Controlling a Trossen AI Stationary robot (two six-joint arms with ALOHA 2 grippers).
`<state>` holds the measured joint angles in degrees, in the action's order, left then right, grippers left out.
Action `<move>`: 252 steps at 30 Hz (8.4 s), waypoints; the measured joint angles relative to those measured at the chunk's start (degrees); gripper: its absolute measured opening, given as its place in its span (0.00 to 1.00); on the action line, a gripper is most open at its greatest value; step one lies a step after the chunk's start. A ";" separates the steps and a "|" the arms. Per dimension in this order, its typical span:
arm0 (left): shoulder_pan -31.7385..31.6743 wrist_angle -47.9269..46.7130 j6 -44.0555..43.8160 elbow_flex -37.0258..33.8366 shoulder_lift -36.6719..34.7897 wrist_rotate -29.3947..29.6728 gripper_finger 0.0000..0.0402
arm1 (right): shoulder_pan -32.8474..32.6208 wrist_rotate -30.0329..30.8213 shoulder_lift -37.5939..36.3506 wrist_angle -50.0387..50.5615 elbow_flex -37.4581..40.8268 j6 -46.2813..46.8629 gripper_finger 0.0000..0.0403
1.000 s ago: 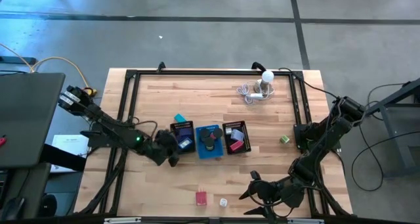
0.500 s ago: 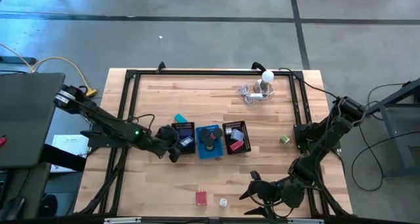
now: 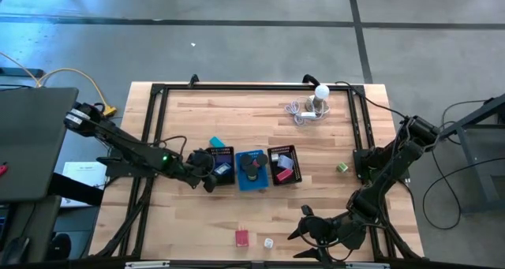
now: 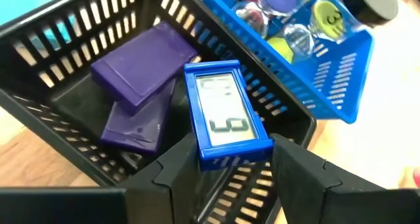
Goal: Pick & Place Office items
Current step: Put the blue digital clock into the left black bin, then put the green charger adapter into the right black bin, then put the light blue digital clock into the left black bin
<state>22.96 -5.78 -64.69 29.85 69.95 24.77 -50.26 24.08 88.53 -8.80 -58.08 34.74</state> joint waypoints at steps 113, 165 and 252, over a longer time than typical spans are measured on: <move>5.93 22.53 28.76 0.04 -11.14 -3.26 0.52 | 40.35 -25.65 -12.87 64.10 27.52 20.56 0.48; 5.18 21.89 48.88 0.02 -10.93 -3.37 0.52 | 46.10 -20.11 -3.32 48.43 -2.05 8.62 0.29; -8.52 13.47 58.86 3.45 -12.85 -4.52 0.51 | 33.63 -5.73 -10.71 34.09 -2.08 2.45 0.41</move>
<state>14.44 7.69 -5.82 33.30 57.10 20.25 -16.63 18.35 77.82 25.30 -60.16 37.19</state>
